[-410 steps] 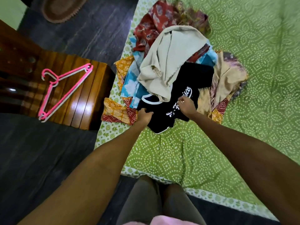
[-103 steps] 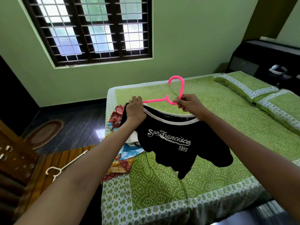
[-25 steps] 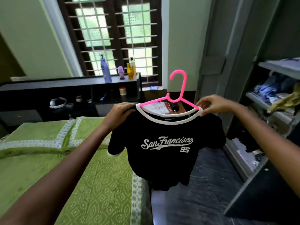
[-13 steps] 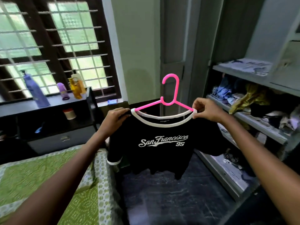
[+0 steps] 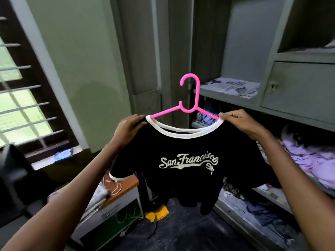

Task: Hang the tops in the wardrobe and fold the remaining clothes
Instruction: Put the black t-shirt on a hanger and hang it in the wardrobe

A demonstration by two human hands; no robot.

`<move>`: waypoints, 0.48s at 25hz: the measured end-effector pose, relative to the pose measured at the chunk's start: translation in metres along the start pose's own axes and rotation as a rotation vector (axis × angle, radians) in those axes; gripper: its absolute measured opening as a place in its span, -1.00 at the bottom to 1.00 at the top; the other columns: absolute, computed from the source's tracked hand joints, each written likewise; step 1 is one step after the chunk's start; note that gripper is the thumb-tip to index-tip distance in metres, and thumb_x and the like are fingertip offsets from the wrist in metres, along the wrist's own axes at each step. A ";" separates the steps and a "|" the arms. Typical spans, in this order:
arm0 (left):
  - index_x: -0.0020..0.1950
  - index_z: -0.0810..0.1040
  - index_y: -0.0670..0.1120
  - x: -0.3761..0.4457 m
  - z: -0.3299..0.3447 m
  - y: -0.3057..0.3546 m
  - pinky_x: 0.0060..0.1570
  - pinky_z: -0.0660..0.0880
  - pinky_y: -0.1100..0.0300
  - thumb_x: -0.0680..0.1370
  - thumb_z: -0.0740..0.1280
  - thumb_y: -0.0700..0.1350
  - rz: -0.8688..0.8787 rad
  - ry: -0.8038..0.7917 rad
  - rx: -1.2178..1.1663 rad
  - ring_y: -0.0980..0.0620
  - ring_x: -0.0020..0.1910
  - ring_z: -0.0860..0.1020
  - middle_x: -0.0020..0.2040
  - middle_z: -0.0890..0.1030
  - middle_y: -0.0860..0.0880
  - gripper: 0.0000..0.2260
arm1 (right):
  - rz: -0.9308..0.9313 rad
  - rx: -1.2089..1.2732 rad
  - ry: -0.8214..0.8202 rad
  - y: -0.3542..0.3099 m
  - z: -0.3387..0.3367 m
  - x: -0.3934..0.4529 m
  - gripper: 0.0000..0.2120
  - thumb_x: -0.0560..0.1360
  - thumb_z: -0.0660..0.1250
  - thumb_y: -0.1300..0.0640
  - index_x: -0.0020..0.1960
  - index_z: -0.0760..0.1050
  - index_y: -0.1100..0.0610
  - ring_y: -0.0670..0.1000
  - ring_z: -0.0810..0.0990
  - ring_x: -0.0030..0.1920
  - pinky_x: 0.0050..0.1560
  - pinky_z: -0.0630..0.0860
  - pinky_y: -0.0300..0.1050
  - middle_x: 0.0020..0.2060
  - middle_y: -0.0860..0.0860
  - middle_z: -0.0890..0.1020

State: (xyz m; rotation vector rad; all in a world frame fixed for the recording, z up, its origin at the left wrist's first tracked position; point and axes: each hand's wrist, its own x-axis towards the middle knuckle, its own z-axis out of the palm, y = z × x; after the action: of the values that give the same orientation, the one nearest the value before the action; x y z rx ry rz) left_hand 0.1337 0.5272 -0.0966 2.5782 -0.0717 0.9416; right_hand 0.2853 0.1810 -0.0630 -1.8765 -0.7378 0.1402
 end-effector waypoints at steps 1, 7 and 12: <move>0.16 0.59 -0.20 0.022 0.013 -0.006 -0.08 0.39 0.25 0.53 0.24 0.02 0.047 -0.009 -0.031 0.07 -0.11 0.54 -0.13 0.60 -0.08 -0.64 | -0.003 -0.005 0.015 0.000 -0.009 0.007 -0.90 0.46 0.37 0.26 -0.20 0.61 0.12 -0.22 0.54 -0.33 -0.20 0.45 -0.35 -0.38 -0.12 0.64; 0.31 0.47 -0.25 0.162 0.082 -0.018 -0.02 0.31 0.38 0.56 0.21 -0.14 0.309 -0.062 -0.168 0.13 -0.10 0.45 -0.13 0.47 -0.04 -0.64 | 0.023 -0.160 0.395 -0.008 -0.055 0.024 -0.91 0.38 0.46 0.31 -0.16 0.63 0.15 -0.28 0.51 -0.37 -0.26 0.41 -0.44 -0.42 -0.20 0.64; 0.27 0.46 -0.29 0.251 0.133 0.029 0.13 0.33 0.17 0.58 0.11 -0.15 0.490 -0.111 -0.295 -0.12 0.08 0.50 0.05 0.55 -0.24 -0.66 | 0.059 -0.491 0.862 -0.026 -0.088 0.003 -0.84 0.40 0.47 0.07 -0.04 0.68 0.07 -0.27 0.53 -0.22 -0.18 0.45 -0.21 -0.26 -0.11 0.67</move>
State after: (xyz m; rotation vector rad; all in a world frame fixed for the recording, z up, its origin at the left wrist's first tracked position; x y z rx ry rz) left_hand 0.4035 0.4718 -0.0210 2.3688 -0.8393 0.8635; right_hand 0.3141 0.1188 -0.0023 -2.1414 -0.1101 -0.8343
